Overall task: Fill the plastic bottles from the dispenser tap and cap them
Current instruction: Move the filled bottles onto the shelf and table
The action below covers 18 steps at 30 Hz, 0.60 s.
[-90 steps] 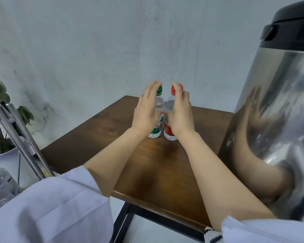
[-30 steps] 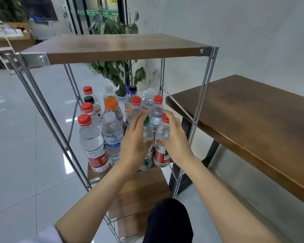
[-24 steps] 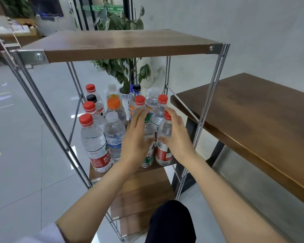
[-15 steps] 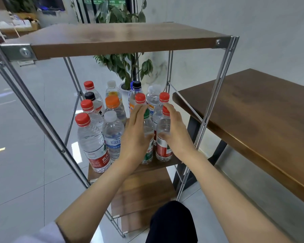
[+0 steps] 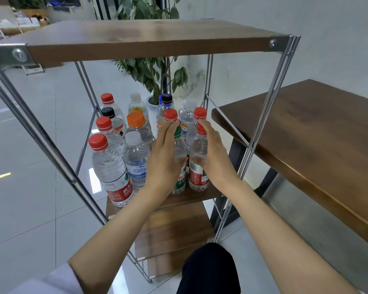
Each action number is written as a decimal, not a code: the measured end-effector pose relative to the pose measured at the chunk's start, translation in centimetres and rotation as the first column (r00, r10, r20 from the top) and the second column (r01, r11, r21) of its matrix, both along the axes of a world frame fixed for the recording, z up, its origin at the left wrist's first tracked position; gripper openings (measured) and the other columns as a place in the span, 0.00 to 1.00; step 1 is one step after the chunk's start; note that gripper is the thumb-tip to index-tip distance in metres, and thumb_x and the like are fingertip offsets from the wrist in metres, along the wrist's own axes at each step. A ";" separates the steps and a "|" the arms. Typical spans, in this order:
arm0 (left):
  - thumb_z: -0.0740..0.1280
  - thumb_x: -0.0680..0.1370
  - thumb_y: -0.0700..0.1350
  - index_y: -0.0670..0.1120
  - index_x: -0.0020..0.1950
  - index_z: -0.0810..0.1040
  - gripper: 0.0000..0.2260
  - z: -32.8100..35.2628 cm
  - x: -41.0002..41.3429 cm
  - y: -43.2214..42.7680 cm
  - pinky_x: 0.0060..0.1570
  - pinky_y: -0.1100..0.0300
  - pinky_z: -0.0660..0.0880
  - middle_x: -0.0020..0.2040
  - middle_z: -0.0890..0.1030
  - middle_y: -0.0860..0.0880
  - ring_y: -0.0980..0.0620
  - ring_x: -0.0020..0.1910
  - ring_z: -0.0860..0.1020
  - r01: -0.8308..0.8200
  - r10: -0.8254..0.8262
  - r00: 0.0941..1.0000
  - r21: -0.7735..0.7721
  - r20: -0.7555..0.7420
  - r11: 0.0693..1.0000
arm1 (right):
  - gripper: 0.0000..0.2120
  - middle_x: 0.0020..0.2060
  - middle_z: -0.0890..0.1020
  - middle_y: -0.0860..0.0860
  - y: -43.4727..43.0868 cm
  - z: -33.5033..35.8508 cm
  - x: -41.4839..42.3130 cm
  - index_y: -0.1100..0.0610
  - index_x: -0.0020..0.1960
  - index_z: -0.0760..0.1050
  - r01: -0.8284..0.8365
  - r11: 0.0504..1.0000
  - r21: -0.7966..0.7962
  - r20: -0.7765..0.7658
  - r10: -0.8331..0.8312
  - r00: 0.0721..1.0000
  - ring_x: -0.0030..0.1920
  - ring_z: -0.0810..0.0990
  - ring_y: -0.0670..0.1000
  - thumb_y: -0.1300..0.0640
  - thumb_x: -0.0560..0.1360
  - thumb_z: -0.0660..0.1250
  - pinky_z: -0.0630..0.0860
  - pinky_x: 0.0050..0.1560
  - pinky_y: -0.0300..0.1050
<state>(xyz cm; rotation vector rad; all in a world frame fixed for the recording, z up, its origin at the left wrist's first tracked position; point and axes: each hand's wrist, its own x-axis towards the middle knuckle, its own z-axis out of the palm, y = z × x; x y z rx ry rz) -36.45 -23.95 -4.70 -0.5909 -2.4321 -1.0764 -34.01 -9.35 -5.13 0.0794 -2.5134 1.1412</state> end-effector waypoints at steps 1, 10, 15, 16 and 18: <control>0.77 0.71 0.37 0.49 0.77 0.61 0.39 0.0 0.0 0.0 0.54 0.49 0.80 0.77 0.61 0.55 0.48 0.69 0.71 -0.002 0.002 1.000 -0.003 0.000 1.000 | 0.44 0.74 0.62 0.48 0.0 0.0 0.0 0.37 0.76 0.49 -0.003 1.000 -0.004 0.001 0.003 1.000 0.72 0.66 0.48 0.60 0.75 0.74 0.63 0.64 0.38; 0.76 0.73 0.38 0.49 0.79 0.58 0.41 -0.2 0.6 0.1 0.60 0.54 0.75 0.80 0.56 0.55 0.49 0.74 0.65 -0.015 0.015 1.000 -0.026 -0.002 1.000 | 0.45 0.74 0.62 0.49 0.0 0.2 0.3 0.38 0.77 0.46 -0.014 0.999 0.037 0.019 0.013 1.000 0.72 0.66 0.50 0.59 0.75 0.73 0.66 0.66 0.44; 0.75 0.74 0.38 0.49 0.81 0.54 0.42 -0.3 1.0 0.0 0.63 0.59 0.69 0.81 0.53 0.53 0.49 0.78 0.60 -0.018 0.017 1.000 -0.058 -0.011 0.998 | 0.46 0.76 0.60 0.50 -0.2 0.2 0.5 0.38 0.77 0.44 0.002 0.997 0.079 0.026 -0.004 1.000 0.73 0.66 0.52 0.59 0.76 0.72 0.69 0.68 0.51; 0.74 0.75 0.38 0.49 0.81 0.53 0.42 -0.2 1.0 0.1 0.62 0.59 0.69 0.82 0.52 0.53 0.49 0.78 0.60 -0.015 0.014 1.000 -0.063 -0.008 0.998 | 0.46 0.76 0.60 0.50 -0.2 0.3 0.6 0.39 0.78 0.44 0.005 0.996 0.085 0.026 -0.007 1.000 0.74 0.66 0.53 0.59 0.76 0.72 0.69 0.68 0.52; 0.73 0.76 0.37 0.49 0.81 0.50 0.42 -0.1 1.3 0.1 0.61 0.58 0.72 0.82 0.49 0.53 0.48 0.78 0.59 -0.007 0.007 1.000 -0.072 -0.002 0.997 | 0.46 0.77 0.58 0.50 -0.2 0.5 0.7 0.40 0.79 0.43 0.011 0.993 0.118 0.029 -0.015 0.999 0.75 0.64 0.53 0.59 0.76 0.72 0.69 0.68 0.53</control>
